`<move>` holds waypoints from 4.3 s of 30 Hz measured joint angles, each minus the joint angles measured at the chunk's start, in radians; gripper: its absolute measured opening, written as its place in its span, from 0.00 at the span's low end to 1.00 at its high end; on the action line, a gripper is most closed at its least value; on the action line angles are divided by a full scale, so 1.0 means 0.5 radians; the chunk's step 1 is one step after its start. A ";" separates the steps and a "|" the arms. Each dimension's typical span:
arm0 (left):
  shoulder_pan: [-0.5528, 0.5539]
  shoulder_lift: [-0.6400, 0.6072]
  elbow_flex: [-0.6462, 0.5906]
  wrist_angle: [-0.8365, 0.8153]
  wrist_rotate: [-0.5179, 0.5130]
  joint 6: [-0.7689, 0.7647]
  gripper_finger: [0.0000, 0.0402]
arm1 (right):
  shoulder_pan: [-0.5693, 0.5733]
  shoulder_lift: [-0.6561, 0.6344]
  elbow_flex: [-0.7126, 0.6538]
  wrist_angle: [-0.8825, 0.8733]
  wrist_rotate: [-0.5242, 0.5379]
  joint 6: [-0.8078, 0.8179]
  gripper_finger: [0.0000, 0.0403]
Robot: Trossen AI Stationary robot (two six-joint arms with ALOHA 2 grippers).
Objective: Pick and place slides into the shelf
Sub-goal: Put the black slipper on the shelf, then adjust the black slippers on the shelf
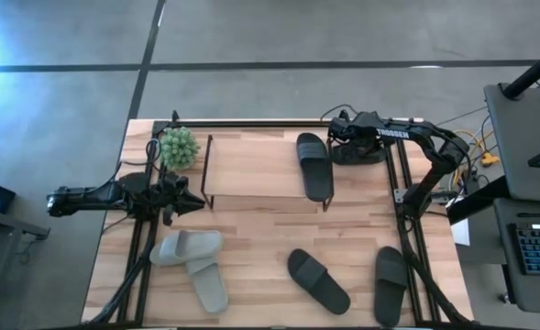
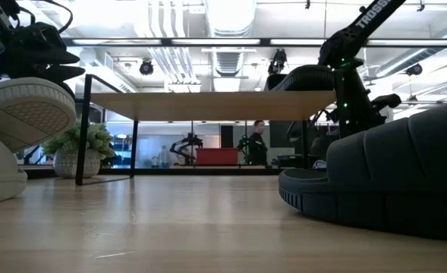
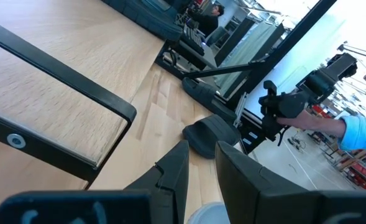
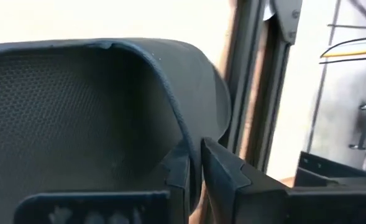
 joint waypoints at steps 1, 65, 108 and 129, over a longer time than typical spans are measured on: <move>0.001 0.000 0.000 0.000 0.000 0.000 0.16 | 0.000 0.000 0.004 0.001 0.016 0.000 0.07; 0.001 -0.001 -0.001 0.240 -0.076 -0.418 0.16 | 1.089 0.199 1.406 0.432 0.474 -1.619 0.03; 0.001 0.000 -0.003 0.240 -0.078 -0.417 0.16 | 1.360 0.281 1.235 0.313 0.078 -1.169 0.28; 0.000 0.000 -0.004 0.240 -0.070 -0.418 0.16 | 1.427 0.132 1.384 -0.020 -0.112 -0.726 0.51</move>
